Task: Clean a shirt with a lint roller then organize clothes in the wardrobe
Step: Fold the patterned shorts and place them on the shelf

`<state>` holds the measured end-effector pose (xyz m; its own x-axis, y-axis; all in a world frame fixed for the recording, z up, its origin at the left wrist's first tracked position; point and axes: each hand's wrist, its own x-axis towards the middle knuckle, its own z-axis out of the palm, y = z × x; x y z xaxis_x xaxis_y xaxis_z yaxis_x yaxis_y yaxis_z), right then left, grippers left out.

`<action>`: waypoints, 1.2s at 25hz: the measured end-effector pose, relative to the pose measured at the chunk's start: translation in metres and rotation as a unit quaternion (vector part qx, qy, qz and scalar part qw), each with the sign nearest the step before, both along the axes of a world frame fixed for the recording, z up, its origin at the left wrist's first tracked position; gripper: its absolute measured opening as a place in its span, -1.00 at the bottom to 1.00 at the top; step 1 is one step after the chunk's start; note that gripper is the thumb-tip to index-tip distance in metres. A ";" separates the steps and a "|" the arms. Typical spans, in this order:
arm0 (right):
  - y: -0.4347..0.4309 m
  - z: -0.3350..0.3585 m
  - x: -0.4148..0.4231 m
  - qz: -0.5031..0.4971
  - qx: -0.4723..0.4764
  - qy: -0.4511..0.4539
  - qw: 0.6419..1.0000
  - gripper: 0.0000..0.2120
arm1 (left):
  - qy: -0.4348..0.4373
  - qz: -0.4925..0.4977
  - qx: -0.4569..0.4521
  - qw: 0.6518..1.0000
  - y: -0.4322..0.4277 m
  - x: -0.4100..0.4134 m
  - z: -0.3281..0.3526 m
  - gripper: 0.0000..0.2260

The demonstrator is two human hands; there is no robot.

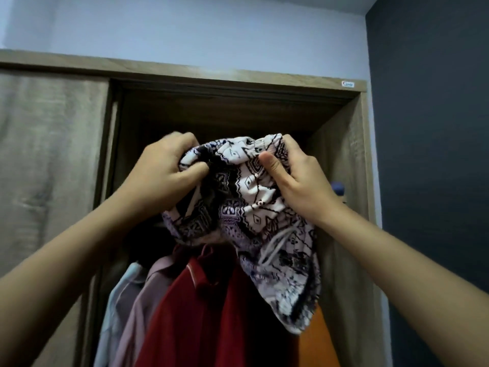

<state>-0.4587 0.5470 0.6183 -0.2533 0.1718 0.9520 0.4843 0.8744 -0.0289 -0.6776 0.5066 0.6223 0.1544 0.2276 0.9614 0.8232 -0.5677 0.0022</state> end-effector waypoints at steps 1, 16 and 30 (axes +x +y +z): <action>-0.004 -0.012 -0.002 0.001 -0.020 -0.002 1.000 -0.64 | -0.014 -0.021 -0.050 0.998 -0.002 -0.001 -0.014 -0.89; -0.036 -0.191 -0.017 0.115 -0.347 -0.068 0.929 -0.58 | -0.174 -0.119 -0.327 0.921 -0.026 -0.013 -0.217 -0.79; -0.024 -0.281 -0.001 0.167 -0.460 -0.037 0.871 -0.52 | -0.094 -0.089 -0.260 0.957 -0.024 0.015 -0.207 -0.73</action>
